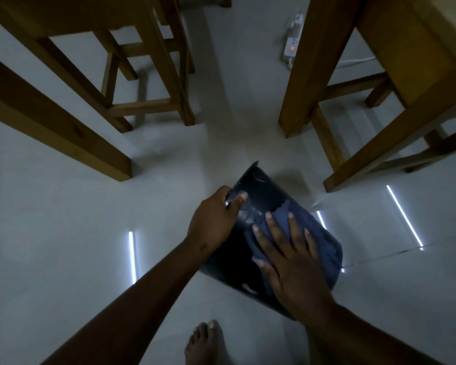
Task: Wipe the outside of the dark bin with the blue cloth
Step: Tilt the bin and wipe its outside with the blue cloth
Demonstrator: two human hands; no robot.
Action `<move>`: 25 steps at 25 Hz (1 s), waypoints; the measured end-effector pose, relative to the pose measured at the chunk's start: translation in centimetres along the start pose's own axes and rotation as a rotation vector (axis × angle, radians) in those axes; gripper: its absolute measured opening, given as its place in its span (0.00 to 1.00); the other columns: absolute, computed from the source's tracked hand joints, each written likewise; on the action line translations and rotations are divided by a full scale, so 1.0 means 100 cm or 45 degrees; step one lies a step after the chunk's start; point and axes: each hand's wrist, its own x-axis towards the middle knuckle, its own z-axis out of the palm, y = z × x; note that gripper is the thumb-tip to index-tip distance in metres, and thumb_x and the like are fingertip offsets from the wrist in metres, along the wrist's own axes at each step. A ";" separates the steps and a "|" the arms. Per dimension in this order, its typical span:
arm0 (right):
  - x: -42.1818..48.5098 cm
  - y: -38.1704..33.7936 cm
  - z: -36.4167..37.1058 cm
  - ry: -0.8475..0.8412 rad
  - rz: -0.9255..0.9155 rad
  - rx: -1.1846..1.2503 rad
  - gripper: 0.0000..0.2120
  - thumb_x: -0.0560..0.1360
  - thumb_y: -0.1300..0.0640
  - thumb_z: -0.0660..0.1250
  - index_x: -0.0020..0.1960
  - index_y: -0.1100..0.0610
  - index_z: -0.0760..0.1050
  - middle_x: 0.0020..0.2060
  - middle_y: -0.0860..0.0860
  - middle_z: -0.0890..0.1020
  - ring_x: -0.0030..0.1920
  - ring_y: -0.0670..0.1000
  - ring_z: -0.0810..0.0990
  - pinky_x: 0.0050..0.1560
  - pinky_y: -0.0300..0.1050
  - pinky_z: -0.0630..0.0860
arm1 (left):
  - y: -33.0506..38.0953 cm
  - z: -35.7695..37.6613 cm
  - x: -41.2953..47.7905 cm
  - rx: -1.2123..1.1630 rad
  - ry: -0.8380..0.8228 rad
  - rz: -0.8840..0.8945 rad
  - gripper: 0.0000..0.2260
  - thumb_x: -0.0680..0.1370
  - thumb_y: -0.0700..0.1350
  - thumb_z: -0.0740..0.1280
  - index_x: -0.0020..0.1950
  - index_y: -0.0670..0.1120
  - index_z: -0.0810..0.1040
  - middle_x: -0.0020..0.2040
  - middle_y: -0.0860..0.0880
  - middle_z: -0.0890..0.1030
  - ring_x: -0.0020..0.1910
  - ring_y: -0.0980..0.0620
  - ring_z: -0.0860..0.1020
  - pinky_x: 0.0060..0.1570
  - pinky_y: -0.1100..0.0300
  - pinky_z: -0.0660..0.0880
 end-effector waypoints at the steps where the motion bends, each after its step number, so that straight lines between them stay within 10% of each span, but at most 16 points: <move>1: 0.012 0.001 -0.001 0.028 -0.032 -0.023 0.27 0.80 0.43 0.47 0.78 0.46 0.49 0.78 0.50 0.53 0.77 0.59 0.48 0.72 0.63 0.55 | 0.000 0.000 0.000 -0.020 0.013 0.005 0.15 0.78 0.61 0.60 0.51 0.51 0.75 0.44 0.51 0.83 0.42 0.51 0.81 0.46 0.51 0.80; 7: 0.043 0.059 -0.011 0.067 0.301 0.241 0.27 0.81 0.41 0.41 0.77 0.47 0.48 0.77 0.51 0.59 0.75 0.56 0.60 0.69 0.62 0.65 | -0.012 -0.006 -0.020 0.063 -0.005 0.116 0.09 0.81 0.56 0.57 0.54 0.53 0.73 0.46 0.51 0.83 0.42 0.52 0.81 0.40 0.62 0.77; 13: 0.037 0.005 -0.003 0.056 -0.104 -0.095 0.27 0.81 0.45 0.47 0.78 0.47 0.48 0.78 0.51 0.53 0.77 0.59 0.49 0.73 0.62 0.53 | 0.001 0.001 -0.008 -0.007 -0.001 0.185 0.10 0.82 0.54 0.56 0.55 0.51 0.73 0.45 0.55 0.81 0.41 0.59 0.80 0.36 0.73 0.74; 17: 0.036 0.037 -0.013 0.033 0.239 0.075 0.27 0.81 0.42 0.37 0.78 0.48 0.48 0.78 0.50 0.54 0.77 0.56 0.51 0.71 0.63 0.61 | 0.002 -0.002 -0.008 0.053 -0.009 0.148 0.11 0.82 0.54 0.55 0.57 0.51 0.72 0.46 0.54 0.80 0.40 0.56 0.79 0.37 0.67 0.74; 22: 0.026 0.004 0.005 0.024 -0.175 -0.152 0.28 0.80 0.45 0.48 0.78 0.46 0.43 0.79 0.51 0.48 0.77 0.59 0.46 0.72 0.65 0.54 | -0.002 0.000 -0.009 0.024 0.016 0.181 0.11 0.82 0.54 0.56 0.55 0.50 0.74 0.45 0.53 0.82 0.42 0.53 0.81 0.38 0.70 0.73; 25: 0.063 0.043 -0.016 0.025 0.156 0.043 0.25 0.82 0.46 0.44 0.78 0.50 0.48 0.77 0.54 0.57 0.75 0.59 0.59 0.69 0.61 0.65 | 0.002 -0.004 -0.008 0.028 -0.011 0.140 0.11 0.82 0.55 0.56 0.54 0.51 0.73 0.45 0.52 0.81 0.39 0.58 0.79 0.31 0.71 0.72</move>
